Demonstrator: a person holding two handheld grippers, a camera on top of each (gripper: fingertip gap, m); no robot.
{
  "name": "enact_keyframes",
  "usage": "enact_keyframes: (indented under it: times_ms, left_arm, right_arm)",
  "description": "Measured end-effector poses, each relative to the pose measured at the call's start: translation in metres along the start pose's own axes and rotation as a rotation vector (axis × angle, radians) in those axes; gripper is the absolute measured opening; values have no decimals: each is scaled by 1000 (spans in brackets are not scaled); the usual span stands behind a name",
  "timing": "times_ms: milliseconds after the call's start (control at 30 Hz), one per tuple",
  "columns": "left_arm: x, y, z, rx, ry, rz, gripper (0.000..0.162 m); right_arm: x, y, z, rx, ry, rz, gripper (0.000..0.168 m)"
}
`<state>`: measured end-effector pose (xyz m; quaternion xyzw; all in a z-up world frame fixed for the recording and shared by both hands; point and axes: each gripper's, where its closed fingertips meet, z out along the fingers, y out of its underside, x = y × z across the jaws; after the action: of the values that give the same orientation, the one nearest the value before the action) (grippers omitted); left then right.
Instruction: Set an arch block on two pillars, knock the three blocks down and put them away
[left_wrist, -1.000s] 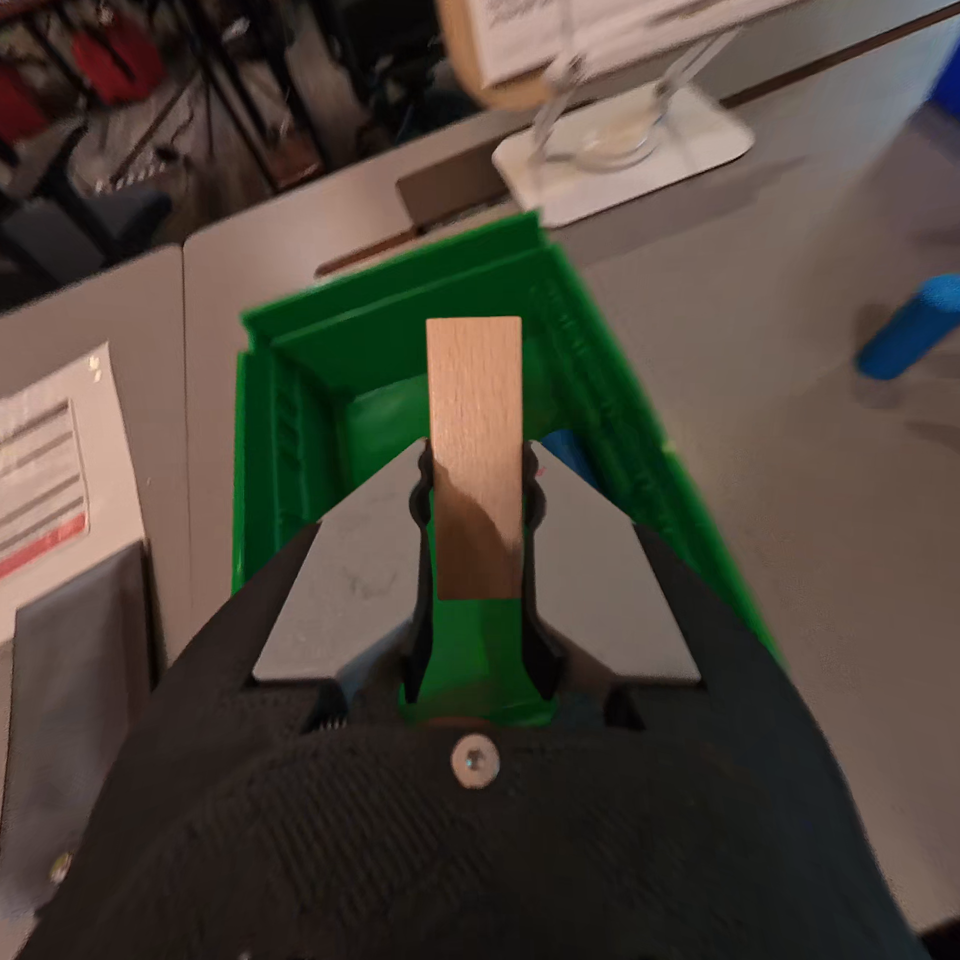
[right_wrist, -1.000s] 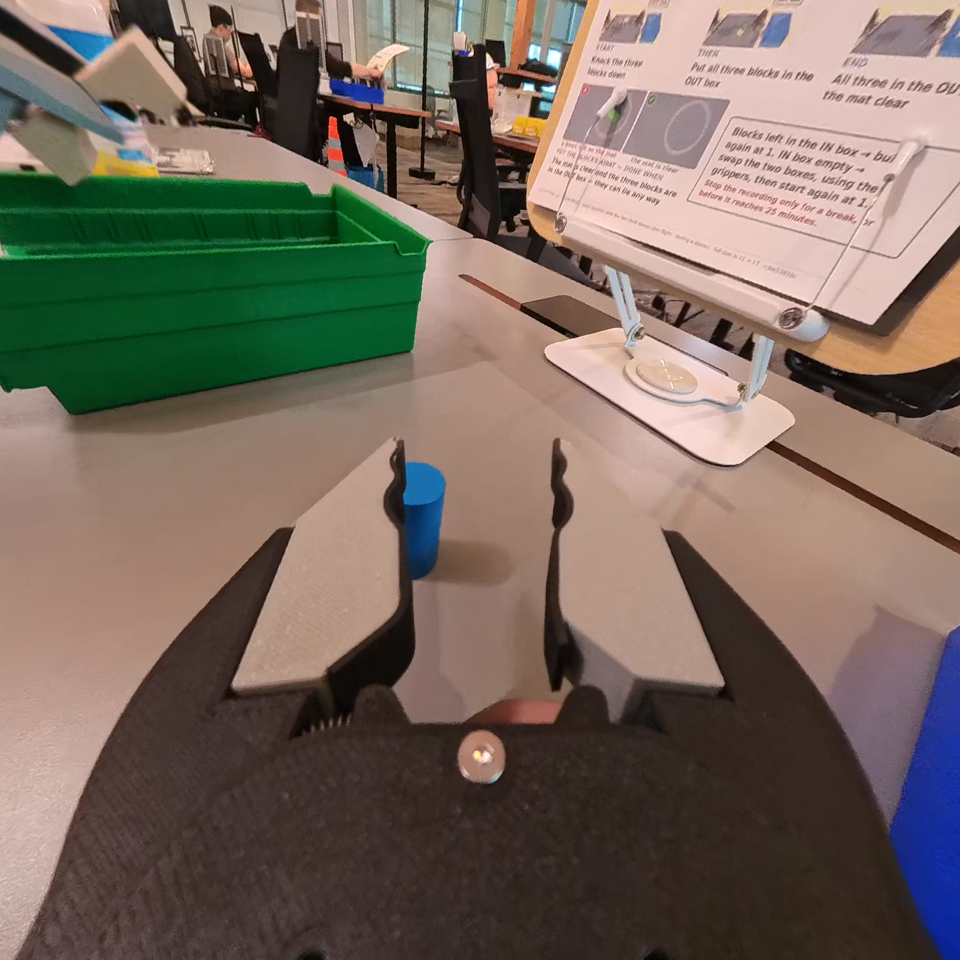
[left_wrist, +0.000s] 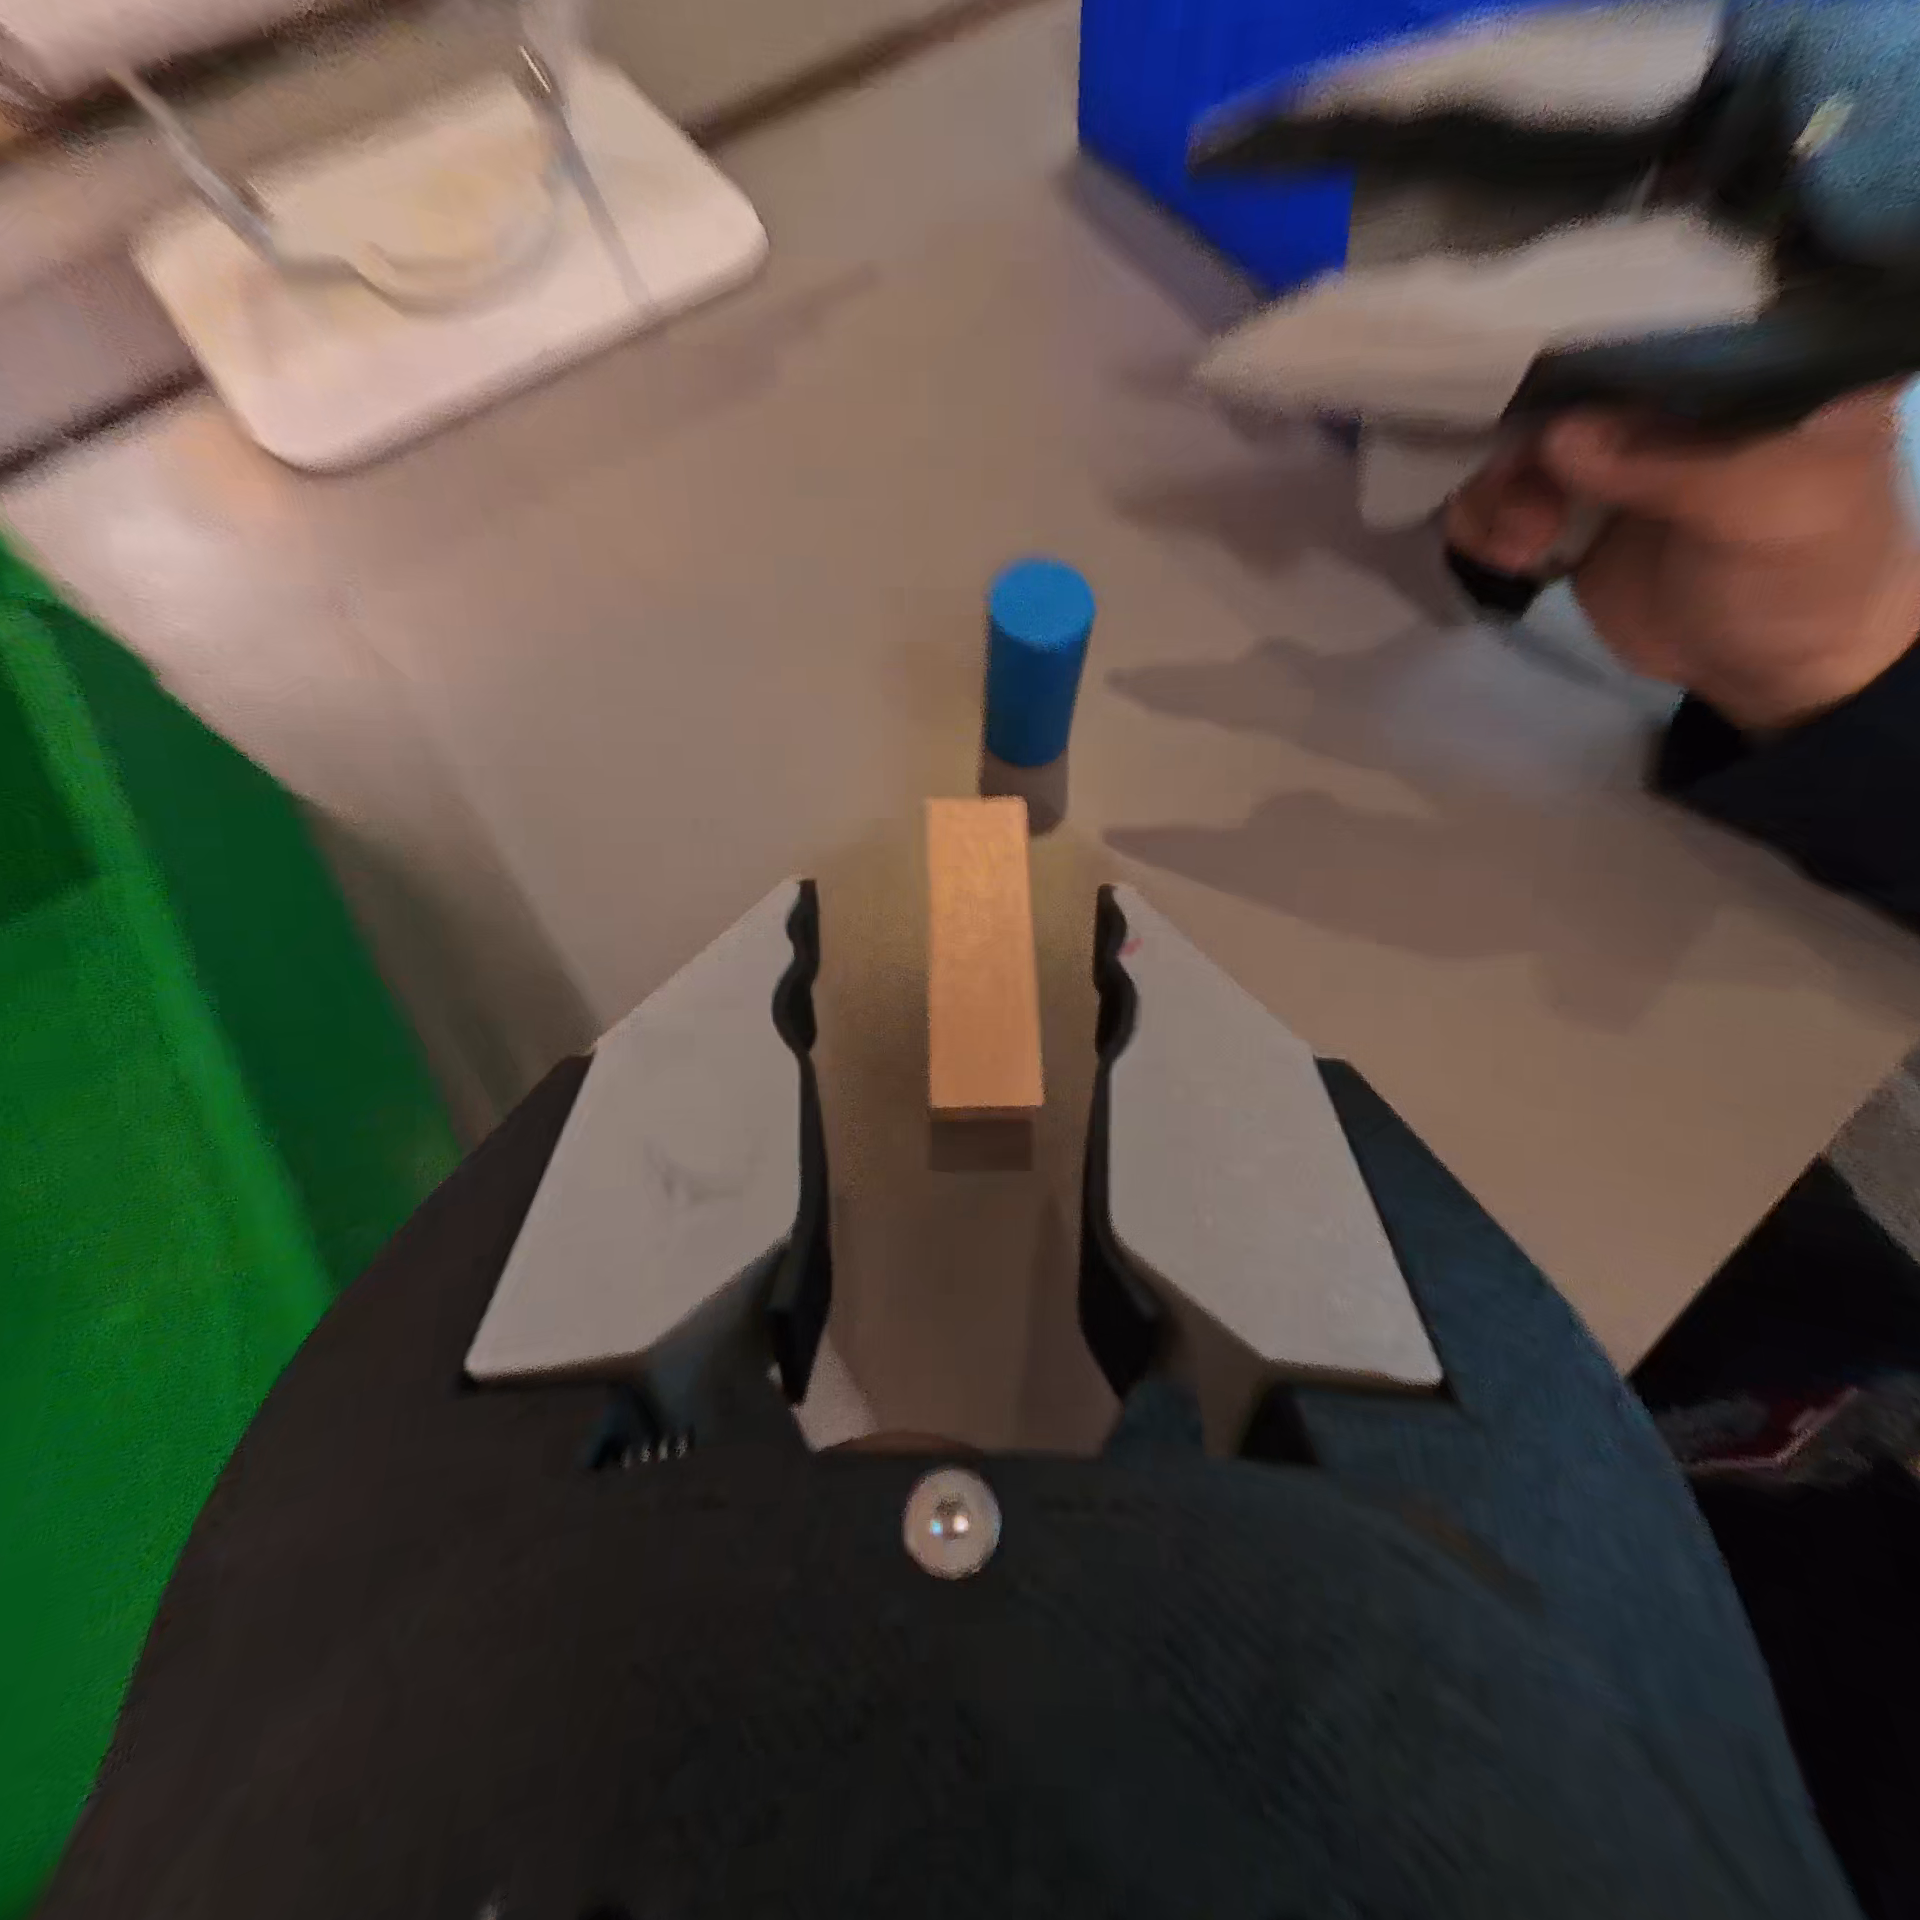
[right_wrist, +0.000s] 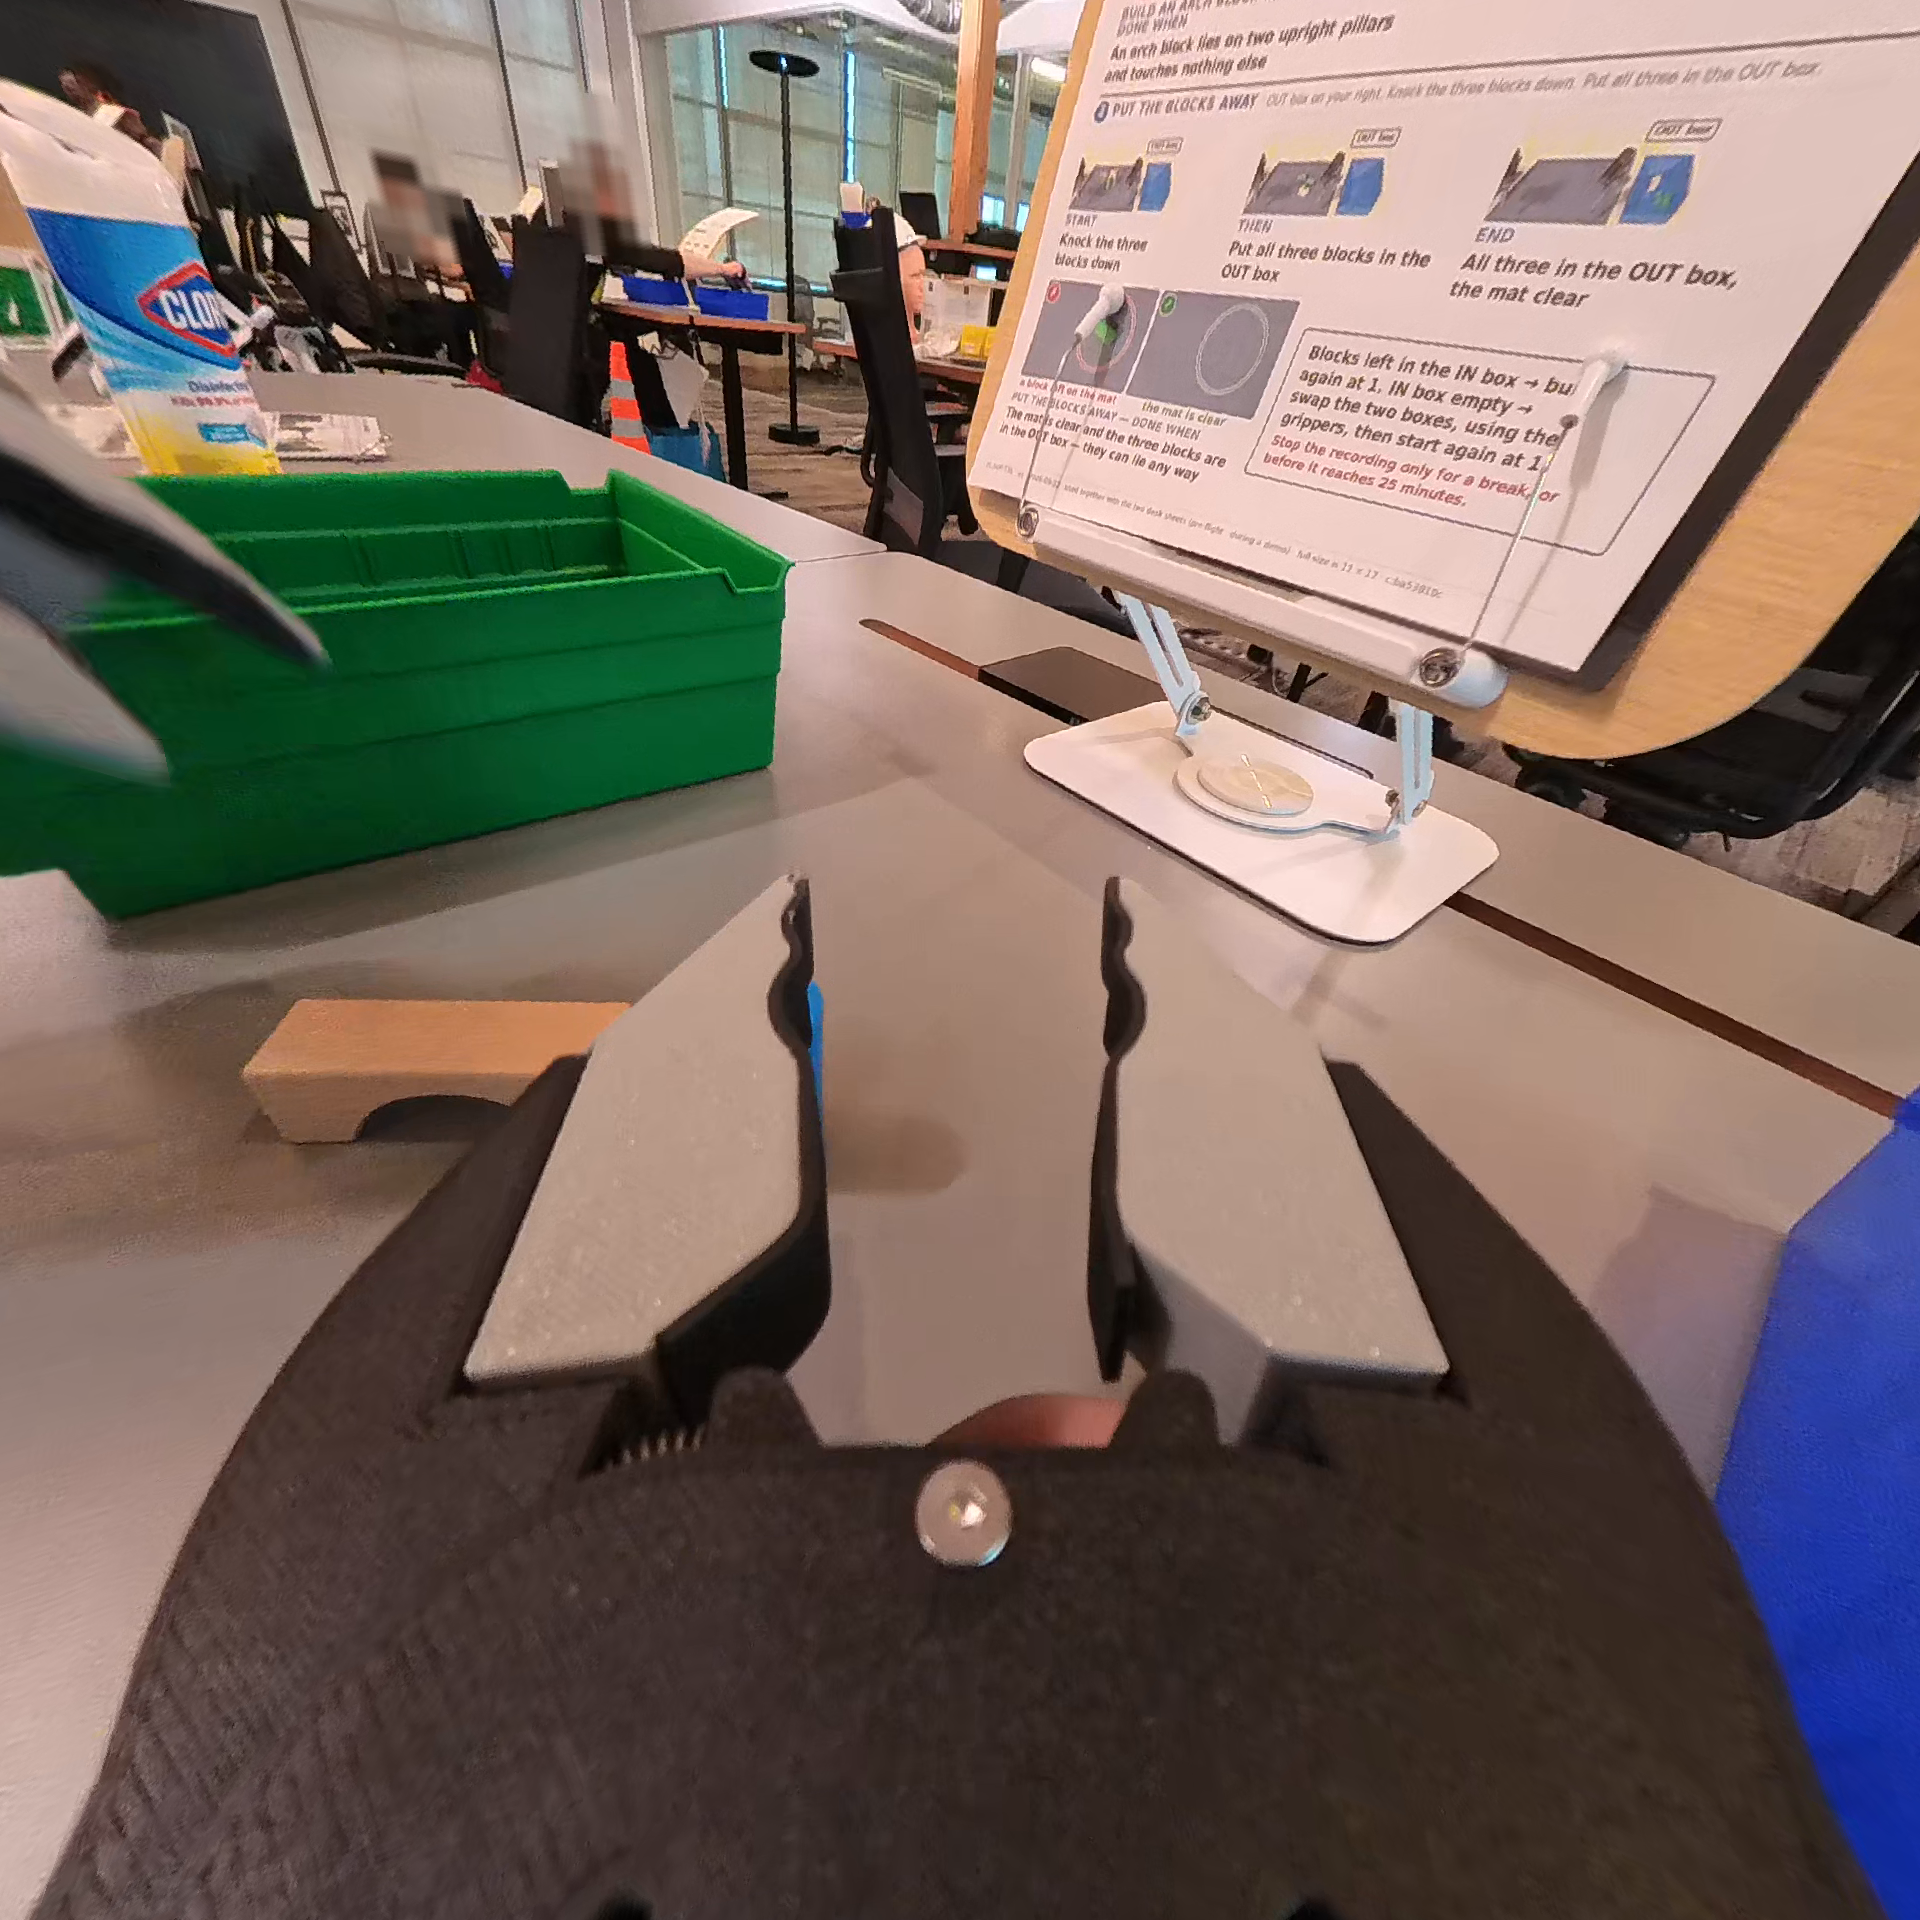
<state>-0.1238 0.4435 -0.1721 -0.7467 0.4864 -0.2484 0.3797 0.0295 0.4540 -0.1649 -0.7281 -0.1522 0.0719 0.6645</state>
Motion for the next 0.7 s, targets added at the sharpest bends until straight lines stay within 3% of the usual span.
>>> enact_keyframes:
  times_ms: [133, 267, 500, 700]
  left_arm:
    - [-57, -28, -75, 206, -158, -47, 48]
    - [-124, -2, -101, 196, -263, -132, 60]
    - [-170, 65, -47, 7, -139, -260, 68]
    - [-162, 83, -2, -156, -31, -242, 69]
  right_arm:
    - [-2, 5, 2, -18, 5, -32, 53]
    - [-7, 10, 5, -37, -4, -55, 54]
    - [-15, 3, 0, 15, 33, -190, 53]
    - [-7, 2, -4, 43, 62, -146, 53]
